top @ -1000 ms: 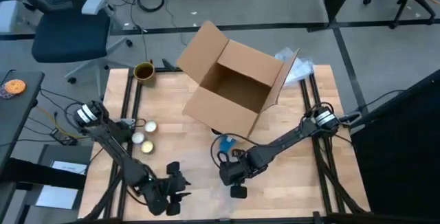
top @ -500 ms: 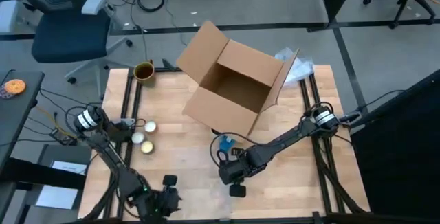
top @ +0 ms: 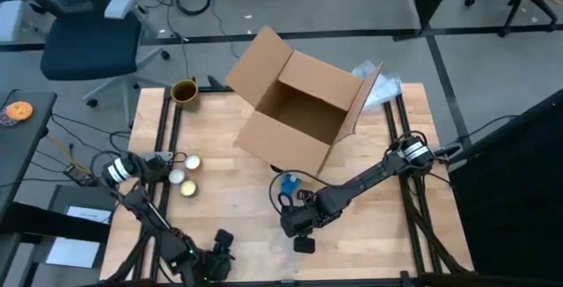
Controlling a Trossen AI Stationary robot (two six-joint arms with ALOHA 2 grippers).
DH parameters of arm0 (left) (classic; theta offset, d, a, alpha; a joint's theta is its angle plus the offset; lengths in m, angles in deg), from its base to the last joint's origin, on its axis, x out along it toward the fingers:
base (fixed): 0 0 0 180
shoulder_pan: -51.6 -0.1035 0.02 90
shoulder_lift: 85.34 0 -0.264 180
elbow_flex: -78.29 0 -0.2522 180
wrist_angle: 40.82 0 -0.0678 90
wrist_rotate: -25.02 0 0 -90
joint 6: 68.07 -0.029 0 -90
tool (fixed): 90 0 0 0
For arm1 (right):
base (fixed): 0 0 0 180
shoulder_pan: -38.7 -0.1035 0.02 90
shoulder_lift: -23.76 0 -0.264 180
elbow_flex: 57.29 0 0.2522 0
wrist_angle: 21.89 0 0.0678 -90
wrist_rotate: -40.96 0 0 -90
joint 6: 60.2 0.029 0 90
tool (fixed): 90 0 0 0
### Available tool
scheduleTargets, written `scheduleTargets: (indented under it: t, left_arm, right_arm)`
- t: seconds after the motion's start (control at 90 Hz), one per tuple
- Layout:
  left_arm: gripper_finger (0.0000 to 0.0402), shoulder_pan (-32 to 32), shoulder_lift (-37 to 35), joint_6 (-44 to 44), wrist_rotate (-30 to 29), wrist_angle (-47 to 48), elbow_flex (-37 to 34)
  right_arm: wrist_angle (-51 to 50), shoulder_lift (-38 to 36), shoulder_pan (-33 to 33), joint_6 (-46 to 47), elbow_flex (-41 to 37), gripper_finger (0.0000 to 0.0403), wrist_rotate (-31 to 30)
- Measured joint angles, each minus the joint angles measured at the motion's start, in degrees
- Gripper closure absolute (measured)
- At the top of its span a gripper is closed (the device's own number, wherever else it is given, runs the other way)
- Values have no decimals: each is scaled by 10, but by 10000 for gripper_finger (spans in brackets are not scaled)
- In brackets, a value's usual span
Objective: Wrap mug
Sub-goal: Wrap the blue mug with the bubble wrap on the table
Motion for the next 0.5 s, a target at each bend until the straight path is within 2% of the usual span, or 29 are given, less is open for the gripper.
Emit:
scheduleTargets:
  t: [0.178, 0.244, 0.378, 0.5]
  left_arm:
    - [272, -1, 4, 0, -4, 7, 1]
    - [298, -1, 5, 0, -8, 9, 6]
    - [380, -4, 8, 0, -3, 28, 25]
    - [396, -13, 8, 4, 12, 75, 70]
  right_arm:
    - [-1, -1, -2, 3, 1, 403, 1]
    - [-8, -1, -4, 4, 9, 403, 0]
    - [-11, -2, -5, 4, 23, 403, 1]
    - [-29, -2, -5, -4, 49, 403, -2]
